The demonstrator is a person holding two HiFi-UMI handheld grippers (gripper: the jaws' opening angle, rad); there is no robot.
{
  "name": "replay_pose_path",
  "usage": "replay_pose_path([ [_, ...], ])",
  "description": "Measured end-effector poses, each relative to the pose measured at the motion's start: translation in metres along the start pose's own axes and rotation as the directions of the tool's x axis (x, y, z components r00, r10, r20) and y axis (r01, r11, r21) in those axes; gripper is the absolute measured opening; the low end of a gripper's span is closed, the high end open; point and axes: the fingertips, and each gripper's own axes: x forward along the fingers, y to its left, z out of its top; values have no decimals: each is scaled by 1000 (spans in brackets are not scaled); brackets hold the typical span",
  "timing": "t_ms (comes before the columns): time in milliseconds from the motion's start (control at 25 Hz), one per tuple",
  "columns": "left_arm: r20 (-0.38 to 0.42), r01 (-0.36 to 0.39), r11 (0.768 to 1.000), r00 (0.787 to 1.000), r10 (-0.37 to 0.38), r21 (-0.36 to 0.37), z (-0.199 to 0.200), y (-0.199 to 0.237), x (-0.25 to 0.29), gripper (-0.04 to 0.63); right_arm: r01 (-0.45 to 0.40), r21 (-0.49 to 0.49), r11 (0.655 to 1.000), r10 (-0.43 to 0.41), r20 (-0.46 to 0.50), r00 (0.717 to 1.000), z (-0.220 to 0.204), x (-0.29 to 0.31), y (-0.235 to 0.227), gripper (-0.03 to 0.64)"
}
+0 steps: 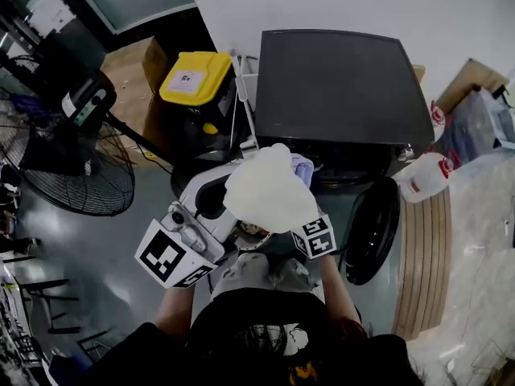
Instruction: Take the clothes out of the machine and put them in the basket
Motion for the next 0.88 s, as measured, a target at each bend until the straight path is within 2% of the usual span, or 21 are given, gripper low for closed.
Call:
replay_pose_path([
  [40,-7,-27,999,1000,27,22,2,8,-8,15,-7,14,1000,7,21,1000,9,3,4,77],
  [200,-67,-159,984,984,164,84,-4,49,-48,15,-51,74,996,43,100,994,41,3,20,52],
  [360,-211,-250,951,935,286,180,-37,89,-89,16,-118,130,984,90,202,975,83,0,45,51],
  [560,-303,-295,942,893,332,163,-72,122,-135,16,-141,79,987,118,242,963,124,-5,83,51],
  [760,-387,-307,932,849,359,191,-101,145,-165,16,-167,27,986,152,282,947,159,-8,120,50],
  [880,-413,-299,934,839,354,195,-114,158,-178,15,-179,-8,984,173,304,937,179,-5,145,49],
])
